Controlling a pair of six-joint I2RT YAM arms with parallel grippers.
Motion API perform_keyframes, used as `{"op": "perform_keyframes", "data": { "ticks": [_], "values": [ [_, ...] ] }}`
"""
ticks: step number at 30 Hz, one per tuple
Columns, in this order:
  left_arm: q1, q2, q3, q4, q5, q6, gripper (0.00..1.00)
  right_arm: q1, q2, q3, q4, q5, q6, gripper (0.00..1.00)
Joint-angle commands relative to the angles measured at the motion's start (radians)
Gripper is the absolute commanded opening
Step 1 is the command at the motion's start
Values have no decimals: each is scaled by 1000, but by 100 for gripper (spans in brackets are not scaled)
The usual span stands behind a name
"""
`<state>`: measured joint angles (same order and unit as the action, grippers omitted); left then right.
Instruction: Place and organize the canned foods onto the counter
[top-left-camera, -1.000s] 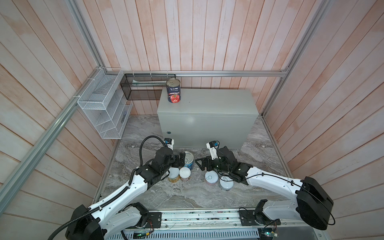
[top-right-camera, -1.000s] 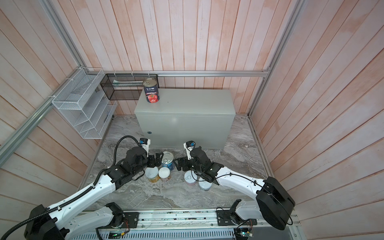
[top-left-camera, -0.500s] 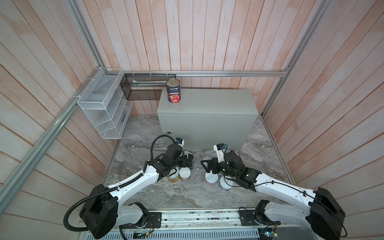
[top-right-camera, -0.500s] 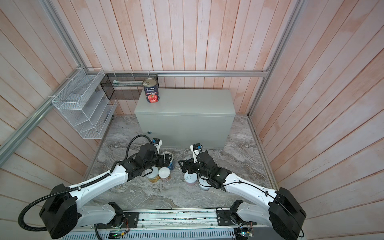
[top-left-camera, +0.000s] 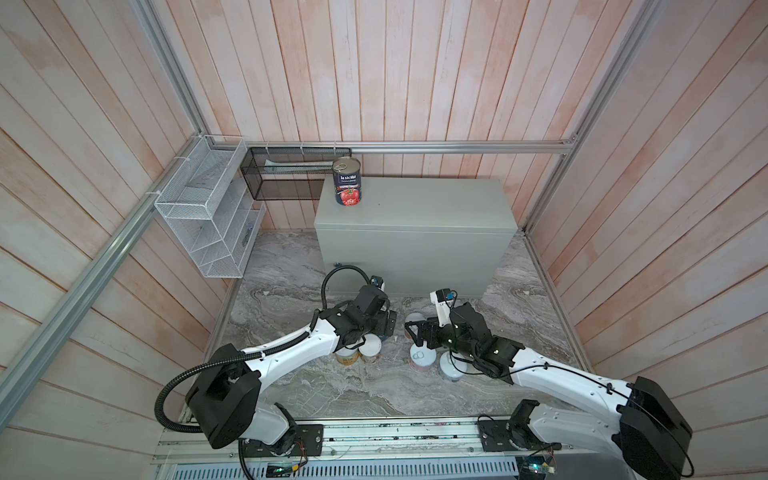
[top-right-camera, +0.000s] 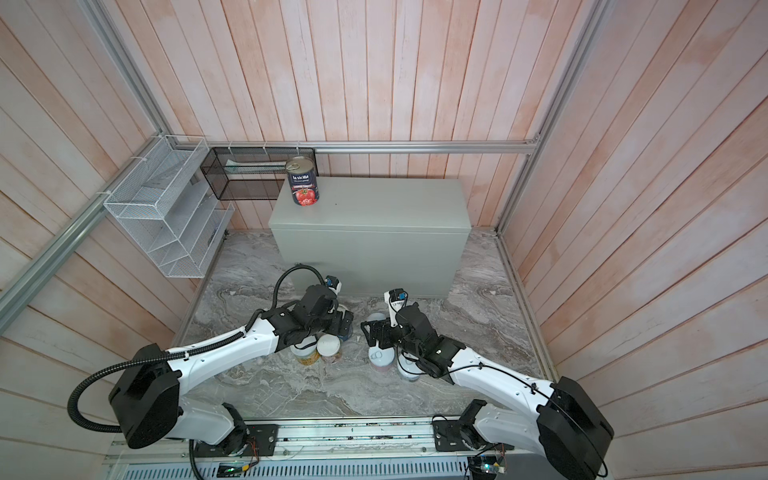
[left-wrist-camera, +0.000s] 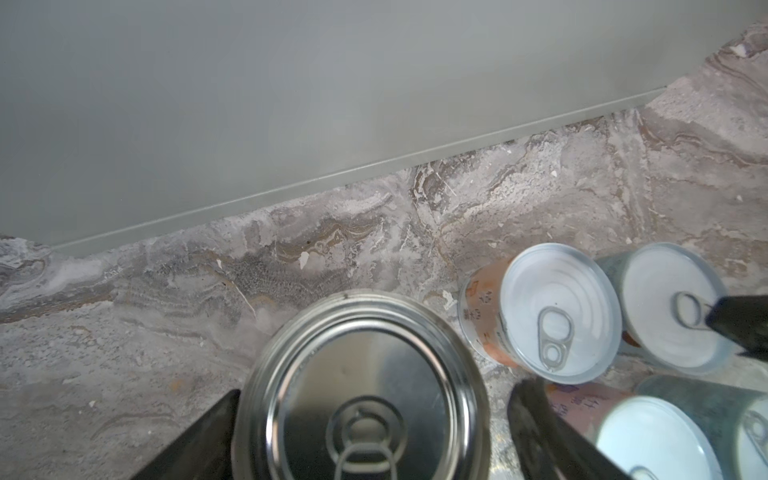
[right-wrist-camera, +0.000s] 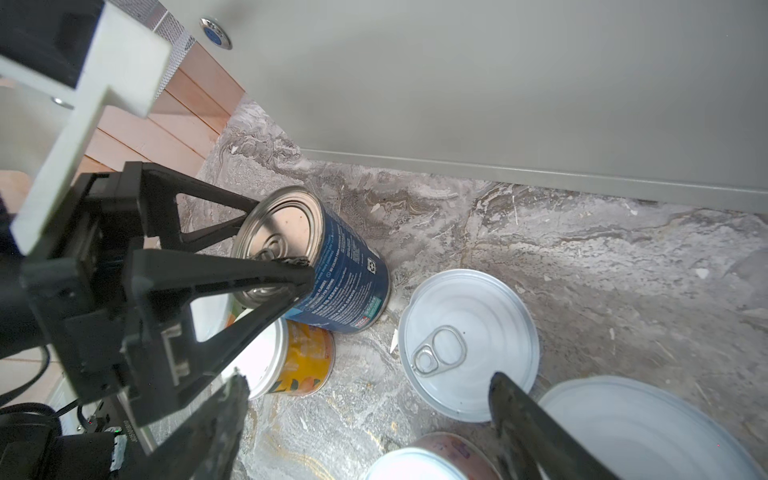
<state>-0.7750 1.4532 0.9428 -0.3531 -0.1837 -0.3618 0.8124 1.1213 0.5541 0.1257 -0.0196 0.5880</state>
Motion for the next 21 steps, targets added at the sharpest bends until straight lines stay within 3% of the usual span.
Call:
{"op": "perform_keyframes", "data": {
  "ticks": [1, 14, 21],
  "values": [
    [-9, 21, 26, -25, -20, 4, 95, -9, -19, -10, -5, 13, 3, 90],
    [-10, 83, 50, -27, -35, 2, 82, -13, -55, -29, -16, 20, -7, 90],
    [-10, 91, 63, -28, -34, -5, 88, -14, -54, -28, -12, 11, -11, 90]
  ]
}}
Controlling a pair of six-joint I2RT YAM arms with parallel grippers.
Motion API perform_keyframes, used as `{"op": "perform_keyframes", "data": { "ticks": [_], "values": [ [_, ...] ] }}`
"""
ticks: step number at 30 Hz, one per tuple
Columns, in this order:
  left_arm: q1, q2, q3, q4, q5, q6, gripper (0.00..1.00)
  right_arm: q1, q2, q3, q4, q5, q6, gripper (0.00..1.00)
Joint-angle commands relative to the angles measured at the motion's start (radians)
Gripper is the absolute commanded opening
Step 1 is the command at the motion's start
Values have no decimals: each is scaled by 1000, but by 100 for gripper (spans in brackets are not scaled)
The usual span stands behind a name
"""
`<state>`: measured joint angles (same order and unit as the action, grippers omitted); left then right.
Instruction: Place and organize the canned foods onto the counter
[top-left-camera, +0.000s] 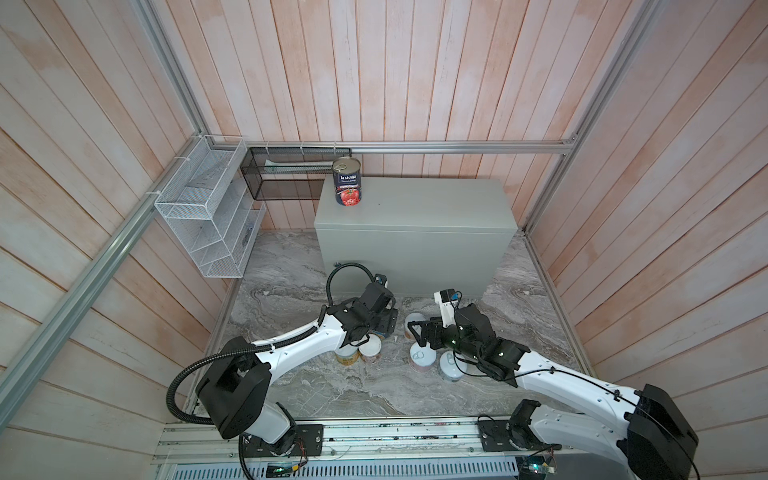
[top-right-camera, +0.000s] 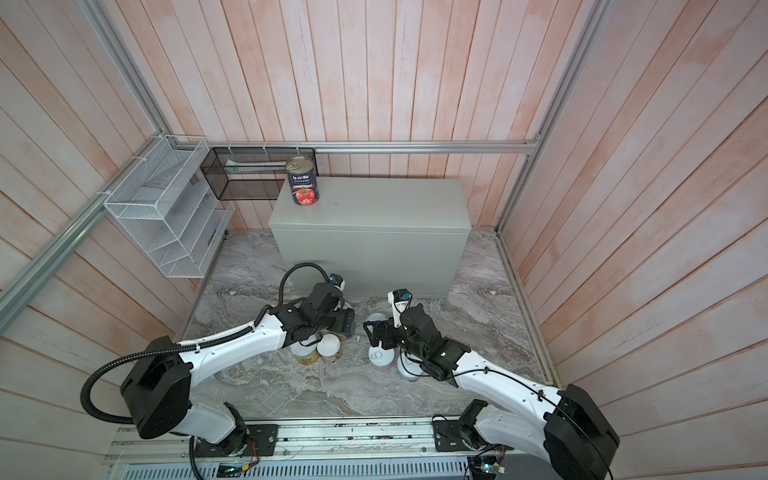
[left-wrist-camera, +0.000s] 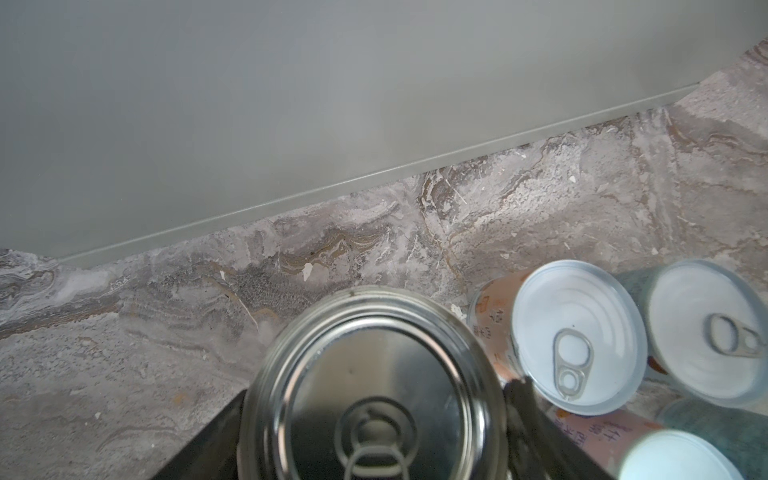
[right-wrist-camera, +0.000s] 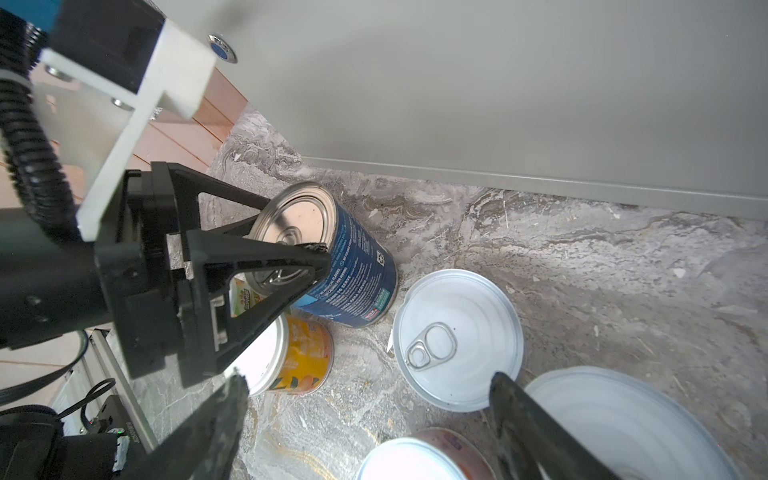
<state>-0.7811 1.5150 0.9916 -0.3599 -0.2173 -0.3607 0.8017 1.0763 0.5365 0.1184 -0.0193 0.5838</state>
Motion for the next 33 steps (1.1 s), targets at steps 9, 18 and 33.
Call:
{"op": "perform_keyframes", "data": {
  "ticks": [9, 18, 33],
  "values": [
    [-4, 60, 42, -27, -6, -7, 93, -5, 15, -5, 6, -4, -4, 91],
    [-4, 37, 49, -18, -14, -4, 64, -6, 13, -22, 15, 0, -11, 91],
    [-4, -207, 115, -144, 3, 17, 55, -6, 7, 5, 53, -59, -87, 97]
  ]
}}
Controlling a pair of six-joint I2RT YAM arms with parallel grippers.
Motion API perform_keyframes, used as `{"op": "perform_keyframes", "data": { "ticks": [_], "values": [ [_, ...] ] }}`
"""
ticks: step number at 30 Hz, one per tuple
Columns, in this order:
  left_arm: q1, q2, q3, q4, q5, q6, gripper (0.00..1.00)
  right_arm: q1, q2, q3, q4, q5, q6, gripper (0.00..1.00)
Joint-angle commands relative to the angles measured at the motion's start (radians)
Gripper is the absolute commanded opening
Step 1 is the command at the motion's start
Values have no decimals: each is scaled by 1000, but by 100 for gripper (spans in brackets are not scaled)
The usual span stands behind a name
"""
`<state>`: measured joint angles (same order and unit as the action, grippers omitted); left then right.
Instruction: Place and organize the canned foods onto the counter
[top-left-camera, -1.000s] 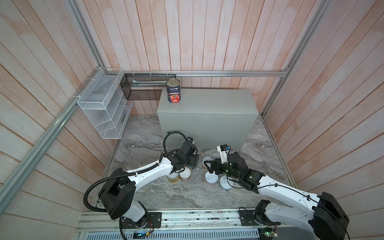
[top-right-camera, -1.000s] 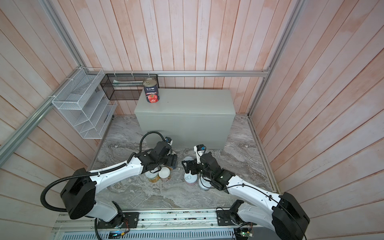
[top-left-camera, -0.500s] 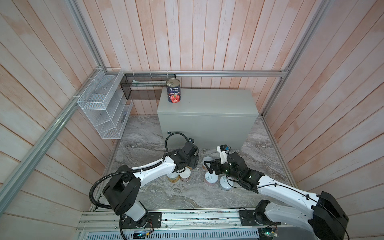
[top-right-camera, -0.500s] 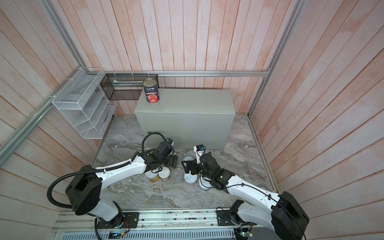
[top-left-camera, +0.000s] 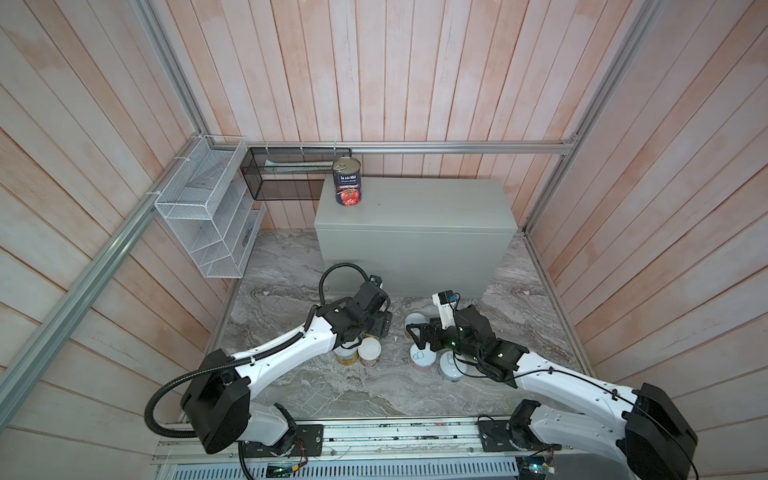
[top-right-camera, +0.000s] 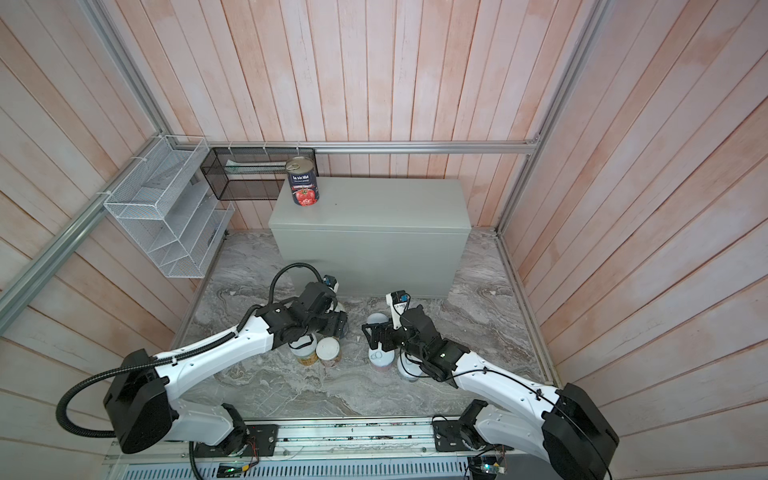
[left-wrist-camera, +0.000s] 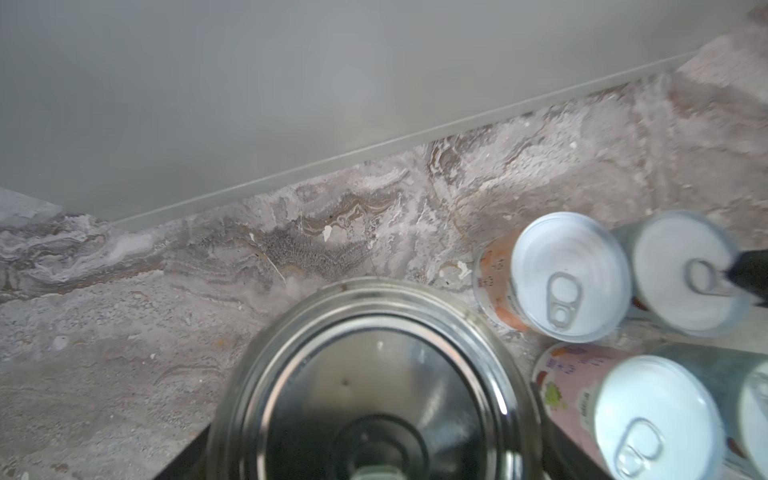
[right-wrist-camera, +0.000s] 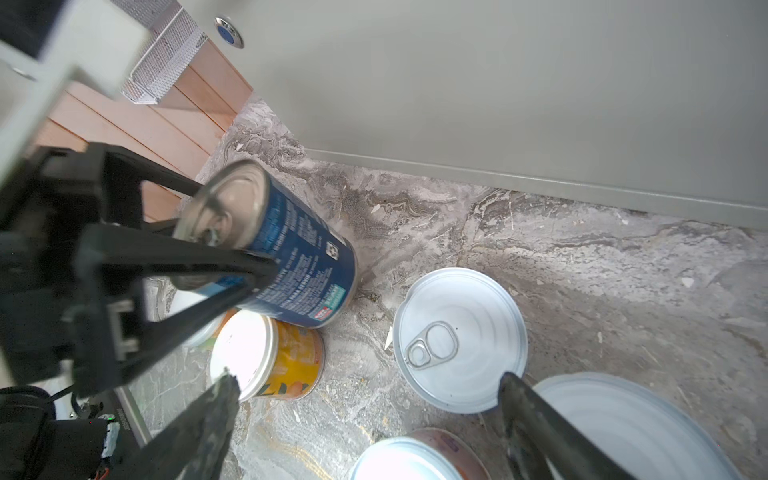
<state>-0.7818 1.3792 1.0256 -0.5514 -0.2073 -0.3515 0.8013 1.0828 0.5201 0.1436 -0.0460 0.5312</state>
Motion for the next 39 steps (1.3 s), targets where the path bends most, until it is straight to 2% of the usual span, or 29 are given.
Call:
{"op": "perform_keyframes", "data": {
  "ticks": [1, 4, 11, 15, 21, 24, 30, 35, 39],
  "values": [
    [-3, -77, 95, 31, -9, 8, 55, -5, 2, 24, 40, -50, -34, 97],
    [-3, -92, 125, 0, -5, 8, 55, -5, 1, 29, 80, -90, -40, 97],
    [-3, -125, 148, -7, 60, -3, 54, -5, -8, 30, 121, -92, -82, 97],
    [-2, -134, 160, -28, 26, 1, 54, 2, -23, 28, 147, -110, -107, 97],
    [-2, -123, 207, -68, 16, 0, 54, 28, -43, 28, 180, -99, -183, 97],
    [0, -113, 231, -70, 27, -3, 54, 51, -38, 37, 182, -51, -209, 97],
    [3, -74, 313, -75, 131, -5, 54, 67, -23, 39, 205, -51, -233, 97],
    [3, -45, 379, -101, 198, -2, 53, 71, -39, 1, 272, -94, -230, 97],
    [3, -35, 394, -102, 248, -2, 52, 72, -65, -18, 285, -71, -251, 97]
  ]
}}
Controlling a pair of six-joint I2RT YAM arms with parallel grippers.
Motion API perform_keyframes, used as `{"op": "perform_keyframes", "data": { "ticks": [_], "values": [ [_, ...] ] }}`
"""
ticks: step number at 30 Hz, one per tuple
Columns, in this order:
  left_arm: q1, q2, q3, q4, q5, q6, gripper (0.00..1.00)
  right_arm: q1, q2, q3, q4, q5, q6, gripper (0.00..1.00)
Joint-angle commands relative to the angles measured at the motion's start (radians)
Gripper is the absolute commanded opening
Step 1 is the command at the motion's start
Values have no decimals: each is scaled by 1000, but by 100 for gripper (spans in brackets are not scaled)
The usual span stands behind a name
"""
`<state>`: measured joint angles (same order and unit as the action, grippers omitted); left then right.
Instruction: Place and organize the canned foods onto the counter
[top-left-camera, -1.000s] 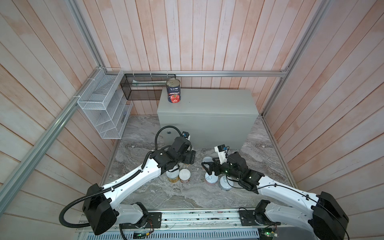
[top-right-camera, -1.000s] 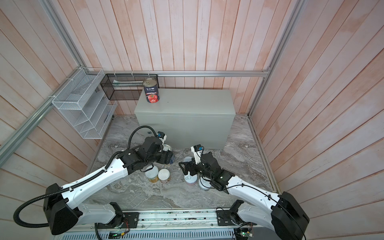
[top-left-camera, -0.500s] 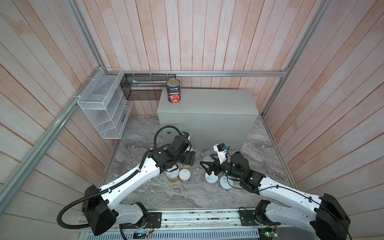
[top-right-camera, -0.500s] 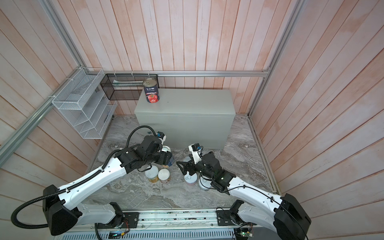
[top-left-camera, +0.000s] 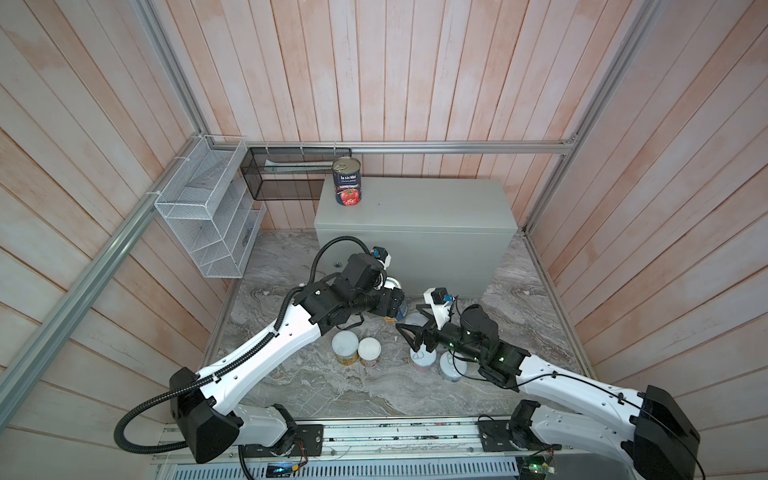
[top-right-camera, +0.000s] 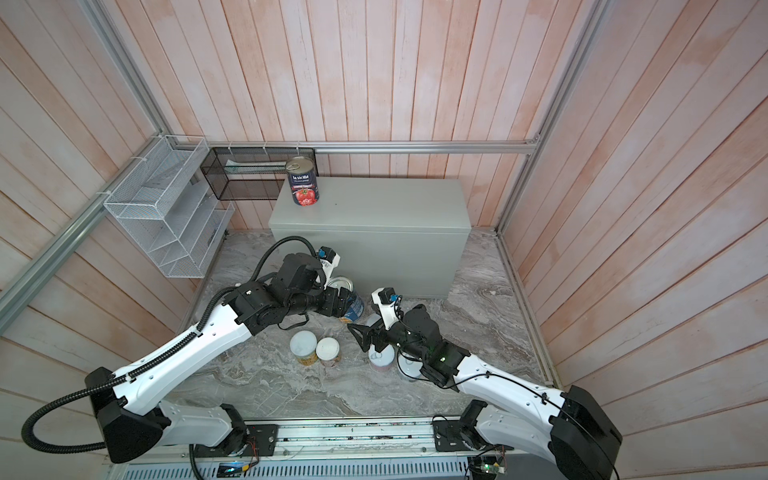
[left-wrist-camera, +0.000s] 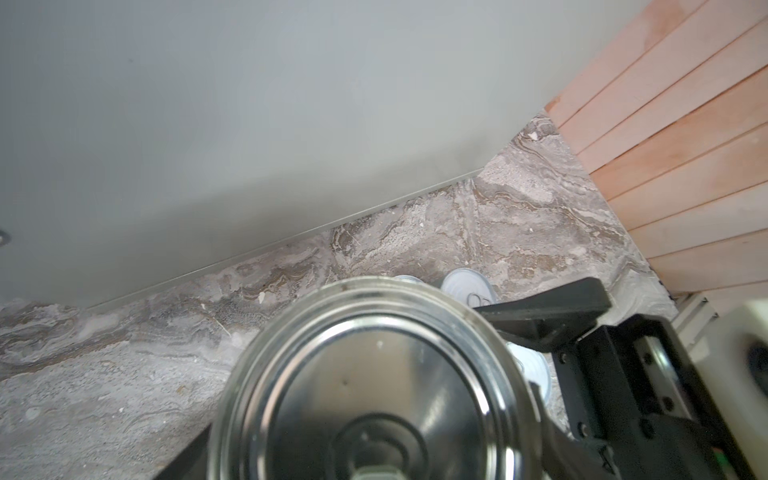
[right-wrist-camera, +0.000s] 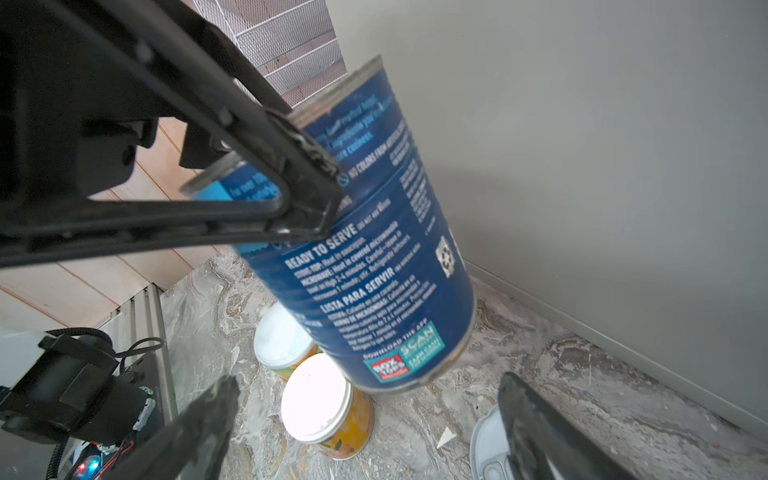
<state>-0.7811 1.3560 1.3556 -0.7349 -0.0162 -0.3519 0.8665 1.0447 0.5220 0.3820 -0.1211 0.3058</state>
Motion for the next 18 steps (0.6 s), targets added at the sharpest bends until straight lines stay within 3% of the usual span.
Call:
{"op": "perform_keyframes", "data": {
  "ticks": [1, 18],
  "values": [
    [2, -9, 67, 77, 66, 1, 52, 8, -32, -27, 56, 9, -30, 97],
    [0, 2, 44, 105, 213, 8, 52, 7, 30, -32, 184, 8, -123, 97]
  ]
}}
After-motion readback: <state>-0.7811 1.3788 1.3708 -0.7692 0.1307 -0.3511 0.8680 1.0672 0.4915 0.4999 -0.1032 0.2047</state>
